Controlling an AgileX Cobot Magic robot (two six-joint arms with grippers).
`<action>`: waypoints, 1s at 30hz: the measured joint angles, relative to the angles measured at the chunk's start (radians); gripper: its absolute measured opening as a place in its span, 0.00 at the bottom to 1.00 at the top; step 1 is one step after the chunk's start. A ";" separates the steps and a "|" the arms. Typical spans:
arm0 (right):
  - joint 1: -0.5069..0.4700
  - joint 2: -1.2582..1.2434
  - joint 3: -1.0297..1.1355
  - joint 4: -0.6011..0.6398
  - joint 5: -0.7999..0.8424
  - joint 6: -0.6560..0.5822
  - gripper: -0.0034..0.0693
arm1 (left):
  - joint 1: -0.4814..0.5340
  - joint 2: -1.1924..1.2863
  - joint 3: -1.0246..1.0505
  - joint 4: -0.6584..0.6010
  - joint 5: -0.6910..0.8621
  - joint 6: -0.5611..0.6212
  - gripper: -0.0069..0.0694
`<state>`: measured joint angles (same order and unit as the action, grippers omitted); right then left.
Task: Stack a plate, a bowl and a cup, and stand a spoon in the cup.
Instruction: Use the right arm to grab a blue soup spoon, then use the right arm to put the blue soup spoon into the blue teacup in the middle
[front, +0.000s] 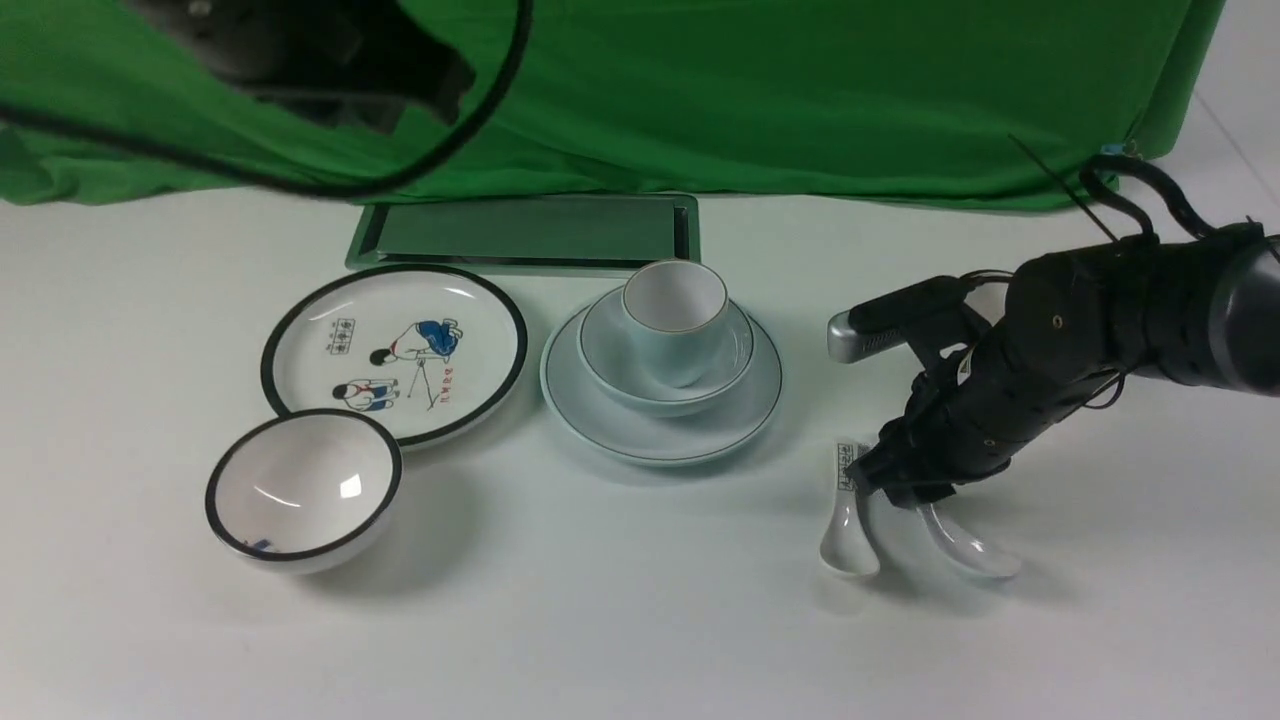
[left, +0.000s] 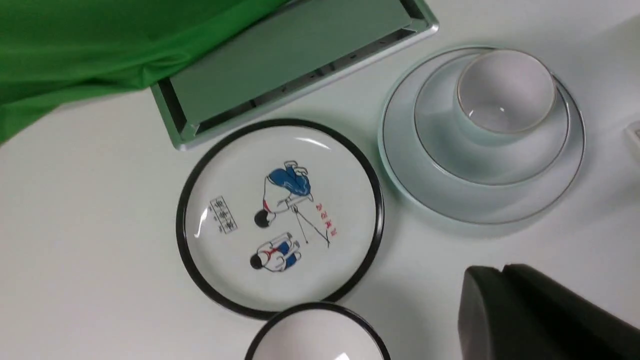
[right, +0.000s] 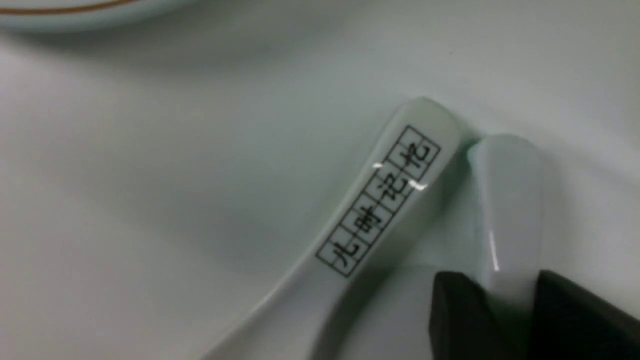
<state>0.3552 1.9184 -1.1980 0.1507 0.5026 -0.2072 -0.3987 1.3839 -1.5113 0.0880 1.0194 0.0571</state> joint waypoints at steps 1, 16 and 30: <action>0.000 0.000 -0.002 0.000 0.002 0.000 0.27 | 0.000 -0.033 0.051 0.000 -0.026 -0.005 0.04; 0.032 -0.100 -0.232 0.197 -0.266 0.000 0.27 | 0.000 -0.566 0.773 -0.007 -0.590 -0.113 0.04; 0.251 0.081 -0.233 0.209 -1.000 0.000 0.27 | 0.000 -0.678 0.969 -0.008 -0.840 -0.131 0.04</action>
<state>0.6067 1.9997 -1.4307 0.3601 -0.4971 -0.2070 -0.3987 0.7063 -0.5423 0.0801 0.1794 -0.0735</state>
